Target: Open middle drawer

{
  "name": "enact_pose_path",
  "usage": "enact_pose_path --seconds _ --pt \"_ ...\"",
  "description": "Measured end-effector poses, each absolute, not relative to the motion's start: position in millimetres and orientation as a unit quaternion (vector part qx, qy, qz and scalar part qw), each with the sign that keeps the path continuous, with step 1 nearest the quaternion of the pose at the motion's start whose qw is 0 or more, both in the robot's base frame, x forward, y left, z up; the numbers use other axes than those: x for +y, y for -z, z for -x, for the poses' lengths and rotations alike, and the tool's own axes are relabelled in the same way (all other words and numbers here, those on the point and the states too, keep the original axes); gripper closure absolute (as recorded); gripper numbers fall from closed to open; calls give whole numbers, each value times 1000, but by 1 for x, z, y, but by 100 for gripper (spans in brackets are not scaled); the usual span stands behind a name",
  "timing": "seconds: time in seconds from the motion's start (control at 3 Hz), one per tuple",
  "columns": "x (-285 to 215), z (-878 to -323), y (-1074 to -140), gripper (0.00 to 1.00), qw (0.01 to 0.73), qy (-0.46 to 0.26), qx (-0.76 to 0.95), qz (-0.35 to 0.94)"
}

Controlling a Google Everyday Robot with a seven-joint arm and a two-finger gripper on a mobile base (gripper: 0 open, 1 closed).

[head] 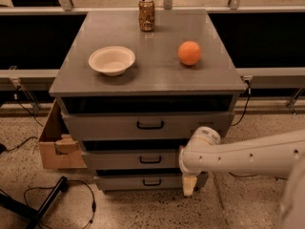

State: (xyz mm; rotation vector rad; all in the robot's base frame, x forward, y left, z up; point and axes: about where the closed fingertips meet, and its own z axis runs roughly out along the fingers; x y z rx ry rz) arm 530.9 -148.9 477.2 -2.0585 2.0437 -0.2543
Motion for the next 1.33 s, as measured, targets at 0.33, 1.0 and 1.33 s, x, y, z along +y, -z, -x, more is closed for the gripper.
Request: enact_pose_path --seconds 0.33,1.0,1.33 --pt "-144 -560 -454 0 108 103 688 710" --pt "-145 -600 -415 15 82 114 687 713" --pt "-156 -602 -417 46 68 102 693 710"
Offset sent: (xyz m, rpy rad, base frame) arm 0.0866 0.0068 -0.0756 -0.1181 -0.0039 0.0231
